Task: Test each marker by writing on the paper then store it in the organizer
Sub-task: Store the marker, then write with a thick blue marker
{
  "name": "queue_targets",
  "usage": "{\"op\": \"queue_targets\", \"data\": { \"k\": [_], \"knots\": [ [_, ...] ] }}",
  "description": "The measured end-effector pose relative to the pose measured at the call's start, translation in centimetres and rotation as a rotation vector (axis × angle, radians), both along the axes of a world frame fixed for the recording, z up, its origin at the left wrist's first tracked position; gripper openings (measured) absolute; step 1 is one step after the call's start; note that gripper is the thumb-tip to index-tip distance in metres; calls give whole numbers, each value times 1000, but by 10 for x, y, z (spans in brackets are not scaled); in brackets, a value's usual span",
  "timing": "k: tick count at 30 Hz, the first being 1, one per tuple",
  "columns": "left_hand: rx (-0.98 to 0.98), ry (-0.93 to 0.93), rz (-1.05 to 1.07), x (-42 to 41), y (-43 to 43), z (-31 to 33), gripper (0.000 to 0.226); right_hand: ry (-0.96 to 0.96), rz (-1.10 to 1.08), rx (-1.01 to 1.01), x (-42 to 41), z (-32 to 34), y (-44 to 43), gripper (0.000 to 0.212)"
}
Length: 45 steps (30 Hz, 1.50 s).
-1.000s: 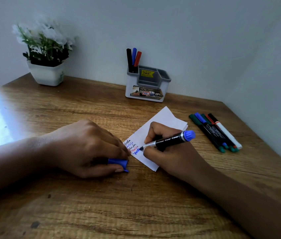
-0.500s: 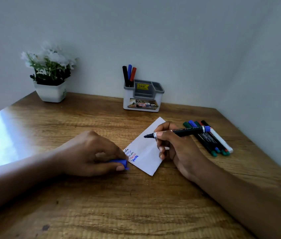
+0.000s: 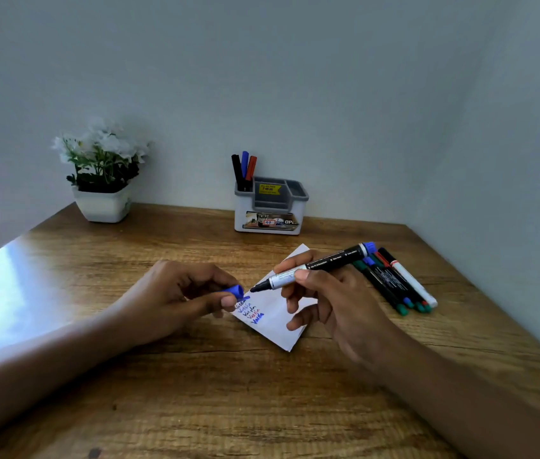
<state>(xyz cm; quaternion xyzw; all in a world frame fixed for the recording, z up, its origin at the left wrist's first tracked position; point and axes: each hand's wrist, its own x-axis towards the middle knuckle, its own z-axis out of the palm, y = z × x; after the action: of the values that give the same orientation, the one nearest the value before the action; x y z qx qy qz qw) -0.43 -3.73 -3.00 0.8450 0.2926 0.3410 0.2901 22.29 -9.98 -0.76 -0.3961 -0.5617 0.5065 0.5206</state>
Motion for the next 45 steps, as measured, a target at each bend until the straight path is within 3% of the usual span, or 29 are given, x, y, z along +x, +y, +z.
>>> {"op": "queue_targets", "data": {
  "k": [7, 11, 17, 23, 29, 33, 36, 38, 41, 45],
  "knots": [
    [-66, 3, -44, 3, -4, 1, 45, -107, -9, 28, -6, -3, -1, 15],
    [-133, -22, -67, 6, -6, 2, 43, -75, -22, 2, -6, -2, 0, 16],
    [-392, -136, -146, 16, -11, 6, 45, -96, 9, 9, -9, -1, -2, 11],
    [-526, -207, -101, 24, -18, 14, 23, -64, -32, 13, -14, 1, -5, 11],
    [-317, -255, 22, 26, -23, 12, 14, 21, -69, -25, -20, 1, -8, 17],
    [175, -90, 255, 31, -28, 7, 11, 106, -129, -103, -23, -1, -7, 24],
    [445, 45, 301, 33, -28, 9, 32, 145, -195, -146, -22, -1, -5, 24],
    [436, -2, 279, 35, -27, 10, 35, 138, -207, -140, -19, 2, -4, 27],
    [224, -116, 239, 36, -25, 18, 30, 115, -204, -109, -15, 9, -2, 28],
    [-45, -145, 260, 36, 5, 15, 61, 207, -301, -115, -2, 18, 13, 19]
  ]
}}
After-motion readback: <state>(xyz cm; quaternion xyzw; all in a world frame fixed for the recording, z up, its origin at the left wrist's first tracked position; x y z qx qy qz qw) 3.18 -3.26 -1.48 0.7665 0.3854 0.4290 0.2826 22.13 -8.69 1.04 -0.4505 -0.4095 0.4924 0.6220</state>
